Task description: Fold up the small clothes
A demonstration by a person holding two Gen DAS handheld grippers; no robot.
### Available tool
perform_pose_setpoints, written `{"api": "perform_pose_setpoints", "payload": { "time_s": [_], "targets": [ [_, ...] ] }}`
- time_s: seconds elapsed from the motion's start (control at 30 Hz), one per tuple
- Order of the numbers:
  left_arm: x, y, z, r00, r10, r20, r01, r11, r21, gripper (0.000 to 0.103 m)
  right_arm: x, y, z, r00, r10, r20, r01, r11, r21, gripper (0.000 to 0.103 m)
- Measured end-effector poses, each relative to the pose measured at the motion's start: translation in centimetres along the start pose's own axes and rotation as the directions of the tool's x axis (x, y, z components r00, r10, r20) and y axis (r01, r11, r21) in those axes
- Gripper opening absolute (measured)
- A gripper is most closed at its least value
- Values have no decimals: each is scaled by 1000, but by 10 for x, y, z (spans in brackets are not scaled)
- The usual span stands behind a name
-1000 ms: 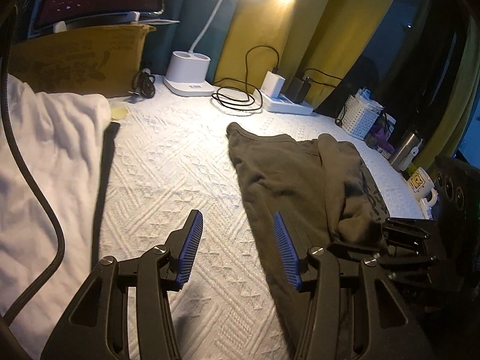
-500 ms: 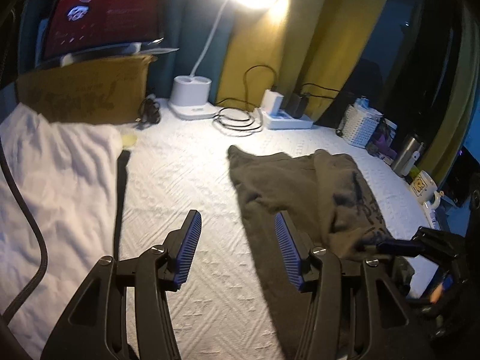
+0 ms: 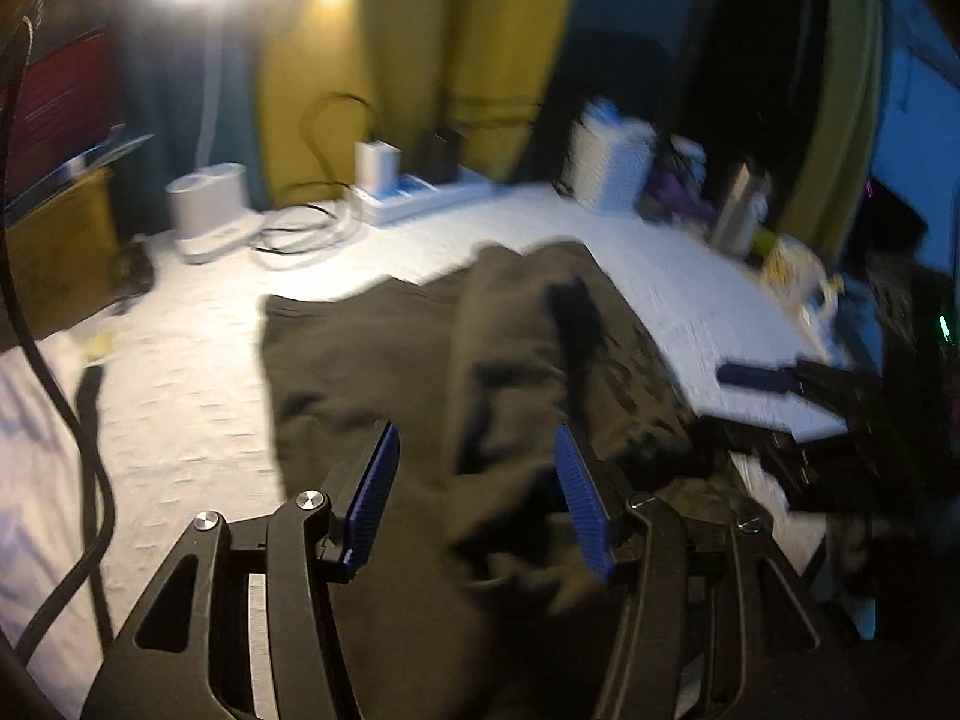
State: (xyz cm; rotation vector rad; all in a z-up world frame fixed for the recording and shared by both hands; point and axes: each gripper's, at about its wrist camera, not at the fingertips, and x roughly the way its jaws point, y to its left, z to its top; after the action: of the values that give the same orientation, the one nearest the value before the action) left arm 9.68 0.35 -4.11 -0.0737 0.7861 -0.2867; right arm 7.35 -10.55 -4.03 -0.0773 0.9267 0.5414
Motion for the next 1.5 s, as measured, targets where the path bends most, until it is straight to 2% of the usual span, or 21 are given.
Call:
{"api": "perform_pose_setpoints", "payload": {
  "time_s": [0.13,0.37,0.5,0.77,0.8,0.83,0.87,0.9,1.0,1.1,1.27,1.4,1.5],
  "targets": [
    [20,-21,6,997,30,-71,-23,995,95,54,12,-37,-2,1000,-20,-10,21,998,53,73],
    [51,-39,48,993,76,-90,-57,978,201,54,30,-80,16,999,-48,19,46,995,93,73],
    [83,-50,68,985,116,-129,-79,961,265,54,39,-103,24,997,-57,42,52,993,110,73],
    [141,-64,84,962,151,-227,-58,927,370,54,54,-134,33,999,-27,43,19,987,160,73],
    [144,-60,84,961,149,-231,-56,929,366,49,56,-135,33,999,-18,39,11,987,160,73],
    [144,-57,86,963,148,-223,-62,933,354,39,58,-134,33,999,-13,35,7,987,159,73],
    [142,-52,89,965,151,-214,-75,942,328,17,59,-134,33,999,-7,31,2,988,157,73],
    [139,-46,91,968,148,-205,-84,952,293,7,62,-133,33,1000,-2,27,-2,988,154,73],
    [119,-28,95,982,136,-130,-105,970,218,3,70,-133,33,1000,3,10,-5,988,151,73],
    [101,-3,95,986,146,-82,-135,982,129,3,74,-129,36,1000,4,4,-4,990,142,73],
    [78,46,90,990,138,-35,-139,990,-30,3,79,-113,45,1000,5,0,-5,994,109,73],
    [75,81,87,990,140,-25,-142,984,-108,3,85,-92,57,1000,11,6,-11,998,66,73],
    [78,106,82,994,105,-42,-111,980,-167,3,92,-73,68,1000,15,4,-15,999,35,73]
  ]
}}
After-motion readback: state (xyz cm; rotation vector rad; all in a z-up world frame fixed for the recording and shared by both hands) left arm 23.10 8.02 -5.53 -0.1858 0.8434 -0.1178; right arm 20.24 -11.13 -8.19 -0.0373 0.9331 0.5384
